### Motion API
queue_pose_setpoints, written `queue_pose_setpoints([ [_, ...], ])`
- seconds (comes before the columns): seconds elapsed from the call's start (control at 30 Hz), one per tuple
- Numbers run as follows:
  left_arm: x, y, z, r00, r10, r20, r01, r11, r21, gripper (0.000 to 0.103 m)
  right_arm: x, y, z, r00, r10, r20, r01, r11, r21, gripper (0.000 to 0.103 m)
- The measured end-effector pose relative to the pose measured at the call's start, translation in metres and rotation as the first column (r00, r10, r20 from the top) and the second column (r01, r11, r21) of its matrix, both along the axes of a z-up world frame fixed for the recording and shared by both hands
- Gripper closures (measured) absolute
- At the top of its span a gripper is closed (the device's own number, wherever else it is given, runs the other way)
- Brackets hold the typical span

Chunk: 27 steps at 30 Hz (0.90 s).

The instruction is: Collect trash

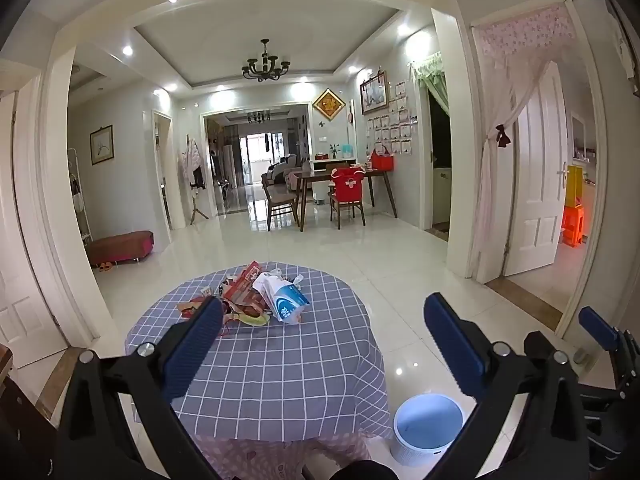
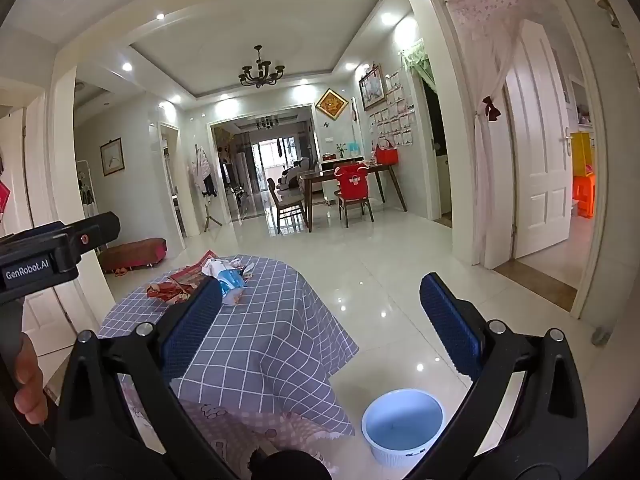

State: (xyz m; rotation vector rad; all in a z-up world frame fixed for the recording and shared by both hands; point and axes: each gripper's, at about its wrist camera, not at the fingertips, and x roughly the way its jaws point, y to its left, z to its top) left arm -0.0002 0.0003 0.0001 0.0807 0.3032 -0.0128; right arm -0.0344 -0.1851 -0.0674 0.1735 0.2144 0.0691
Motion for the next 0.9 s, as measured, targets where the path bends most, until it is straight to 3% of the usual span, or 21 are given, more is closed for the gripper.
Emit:
queue_pose_setpoints([
  [0.9,-0.005,-0.003,-0.011,1.000,0.001,-0.009,-0.001,1.000,0.020,0.004,0.006,0.004,-0.015,1.000,0.001,0.003,-0.001,1.000,0.008,0.006],
])
